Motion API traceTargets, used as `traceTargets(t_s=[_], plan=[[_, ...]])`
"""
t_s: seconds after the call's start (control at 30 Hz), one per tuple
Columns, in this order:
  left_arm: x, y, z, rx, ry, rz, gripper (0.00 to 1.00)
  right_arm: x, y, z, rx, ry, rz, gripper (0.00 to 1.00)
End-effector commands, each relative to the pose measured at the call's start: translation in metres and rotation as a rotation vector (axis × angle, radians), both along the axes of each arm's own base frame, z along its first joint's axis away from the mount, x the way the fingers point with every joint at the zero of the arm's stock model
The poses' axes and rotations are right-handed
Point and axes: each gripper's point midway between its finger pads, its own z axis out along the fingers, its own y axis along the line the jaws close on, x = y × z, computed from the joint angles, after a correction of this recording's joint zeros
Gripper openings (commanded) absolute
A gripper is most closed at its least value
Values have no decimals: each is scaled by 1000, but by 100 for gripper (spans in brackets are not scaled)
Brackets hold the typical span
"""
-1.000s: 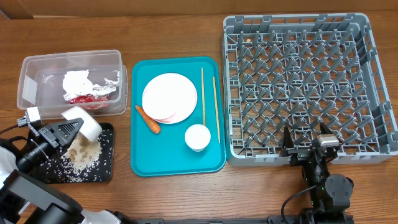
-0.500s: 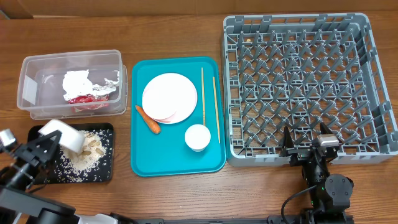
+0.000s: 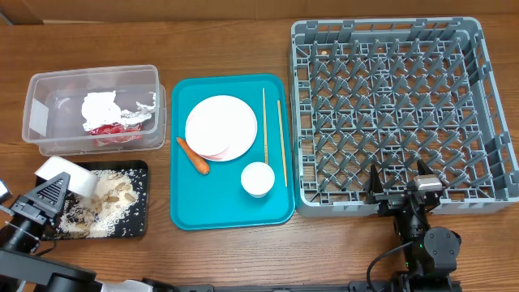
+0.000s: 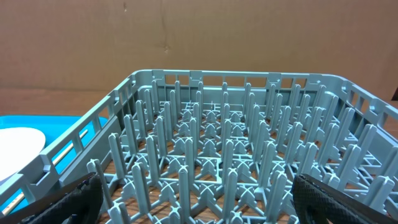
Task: Sort waste into correct bins and load items into the dishwasher
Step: 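Tilt the bowl with the left gripper to dump rice onto the black tray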
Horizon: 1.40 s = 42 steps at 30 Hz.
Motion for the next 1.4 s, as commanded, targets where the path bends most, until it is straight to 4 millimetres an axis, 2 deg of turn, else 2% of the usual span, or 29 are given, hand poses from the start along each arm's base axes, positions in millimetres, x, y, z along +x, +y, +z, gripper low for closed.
traceTargets(t_s=[0.0, 0.23, 0.53, 0.6, 0.7, 0.77, 0.87, 0.97, 1.07, 1.13, 1.2, 1.27, 1.37], plan=[[2, 1, 9, 88, -80, 10, 4, 0, 0, -2, -11, -2, -1, 100], [2, 1, 9, 96, -85, 9, 4, 0, 0, -3, -11, -2, -1, 100], [10, -10, 7, 116, -112, -29, 4, 0, 0, -3, -11, -2, -1, 100], [10, -12, 8, 29, -72, -23, 4, 0, 0, -2, -11, -2, -1, 100], [12, -7, 5, 84, -96, -22, 4, 0, 0, -3, -11, -2, -1, 100], [12, -6, 0, 6, -44, -18, 4, 0, 0, -3, -11, -2, -1, 100], [12, -8, 2, 48, -68, -27, 4, 0, 0, -3, -11, -2, -1, 100], [11, -14, 6, -12, -46, -31, 4, 0, 0, -3, -11, -2, -1, 100], [13, -13, 4, 50, -78, -40, 4, 0, 0, -3, -11, -2, -1, 100], [12, -17, 5, -24, -41, -40, 4, 0, 0, -3, -11, -2, -1, 100], [14, -15, 6, 40, -81, -41, 4, 0, 0, -3, -11, -2, -1, 100], [14, -16, 6, -4, -61, -39, 4, 0, 0, -3, -11, -2, -1, 100], [16, -18, 3, 102, -106, -66, 4, 0, 0, -3, -11, -2, -1, 100]])
